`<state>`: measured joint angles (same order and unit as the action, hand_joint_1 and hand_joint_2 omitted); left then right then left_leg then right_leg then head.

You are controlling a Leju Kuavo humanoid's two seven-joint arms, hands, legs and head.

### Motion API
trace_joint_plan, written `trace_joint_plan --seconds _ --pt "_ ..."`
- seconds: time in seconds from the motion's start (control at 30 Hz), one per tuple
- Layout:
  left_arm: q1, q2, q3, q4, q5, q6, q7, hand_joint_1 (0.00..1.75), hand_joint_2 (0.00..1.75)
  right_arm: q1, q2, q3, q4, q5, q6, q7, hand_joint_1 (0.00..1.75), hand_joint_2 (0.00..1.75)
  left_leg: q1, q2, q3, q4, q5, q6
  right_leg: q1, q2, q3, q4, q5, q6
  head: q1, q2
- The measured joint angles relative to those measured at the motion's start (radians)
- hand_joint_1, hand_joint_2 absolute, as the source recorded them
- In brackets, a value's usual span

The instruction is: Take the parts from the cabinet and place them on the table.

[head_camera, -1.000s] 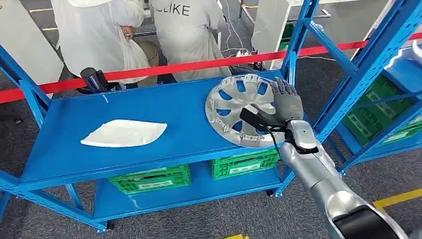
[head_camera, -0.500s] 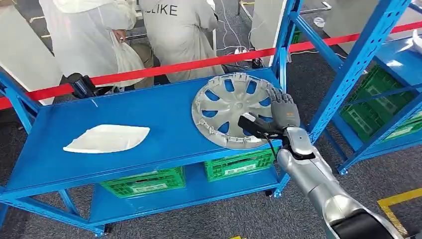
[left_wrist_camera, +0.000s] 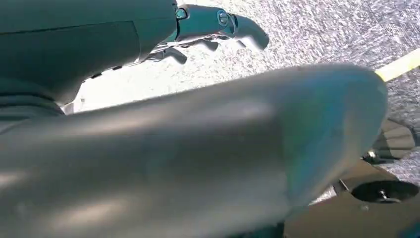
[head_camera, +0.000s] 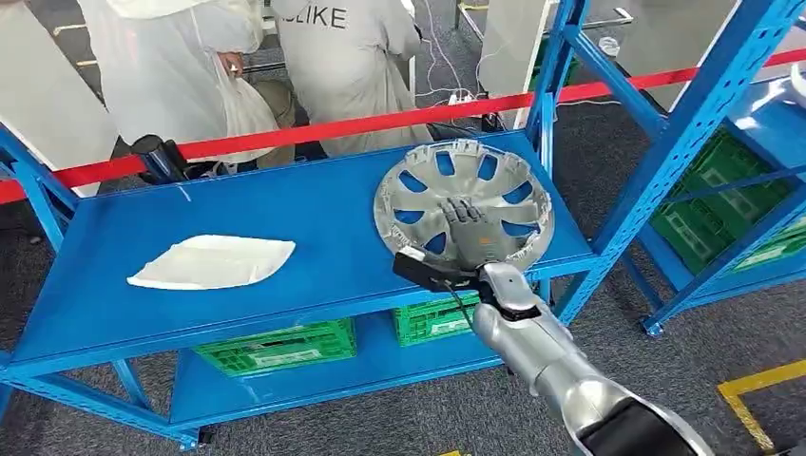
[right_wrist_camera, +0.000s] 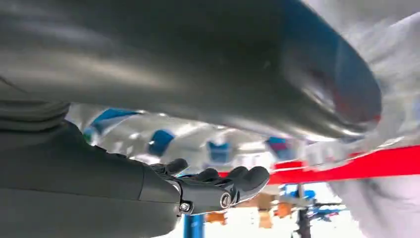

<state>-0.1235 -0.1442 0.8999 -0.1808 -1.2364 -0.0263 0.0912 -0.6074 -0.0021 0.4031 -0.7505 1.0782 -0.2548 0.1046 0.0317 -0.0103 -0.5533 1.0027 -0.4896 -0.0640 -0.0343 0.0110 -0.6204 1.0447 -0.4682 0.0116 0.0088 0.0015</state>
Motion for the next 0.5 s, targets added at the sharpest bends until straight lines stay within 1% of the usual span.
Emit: trace_joint_plan --seconds 0.1,0.23,0.33,0.47,0.5 --pt "0.0 0.0 0.0 0.0 -0.004 0.001 0.003 0.0 0.0 -0.014 0.018 0.015 0.023 -0.017 0.0 -0.003 0.0 0.0 0.0 0.0 -0.001 0.002 -0.001 0.001 0.0 0.0 0.001 -0.002 0.002 0.002 0.0 0.0" --pt "0.001 0.002 0.0 0.0 -0.007 0.005 0.007 0.0 0.0 -0.019 0.029 0.028 0.05 -0.03 0.01 0.001 0.0 0.0 0.0 0.0 -0.002 0.005 -0.002 0.003 0.0 0.0 0.002 -0.003 0.003 0.004 0.0 0.0" --pt "0.001 0.003 0.0 0.0 -0.007 0.007 0.008 0.0 0.0 -0.019 0.033 0.039 0.069 -0.035 0.014 0.021 0.0 0.0 -0.001 0.0 -0.002 0.006 -0.002 0.004 0.0 0.0 0.003 -0.004 0.003 0.005 0.0 0.0" --pt "0.003 0.004 0.0 0.0 -0.008 0.008 0.008 0.0 0.0 -0.019 0.034 0.042 0.086 -0.038 0.013 0.032 0.0 0.0 -0.001 0.0 -0.003 0.007 -0.003 0.005 -0.001 0.0 0.003 -0.004 0.003 0.006 0.0 0.0" --pt "0.002 0.004 0.0 0.0 -0.009 0.008 0.008 0.0 0.0 -0.018 0.034 0.044 0.09 -0.037 0.013 0.041 0.0 1.75 -0.001 0.0 -0.002 0.007 -0.003 0.005 -0.001 0.0 0.003 -0.004 0.003 0.006 0.0 0.0"
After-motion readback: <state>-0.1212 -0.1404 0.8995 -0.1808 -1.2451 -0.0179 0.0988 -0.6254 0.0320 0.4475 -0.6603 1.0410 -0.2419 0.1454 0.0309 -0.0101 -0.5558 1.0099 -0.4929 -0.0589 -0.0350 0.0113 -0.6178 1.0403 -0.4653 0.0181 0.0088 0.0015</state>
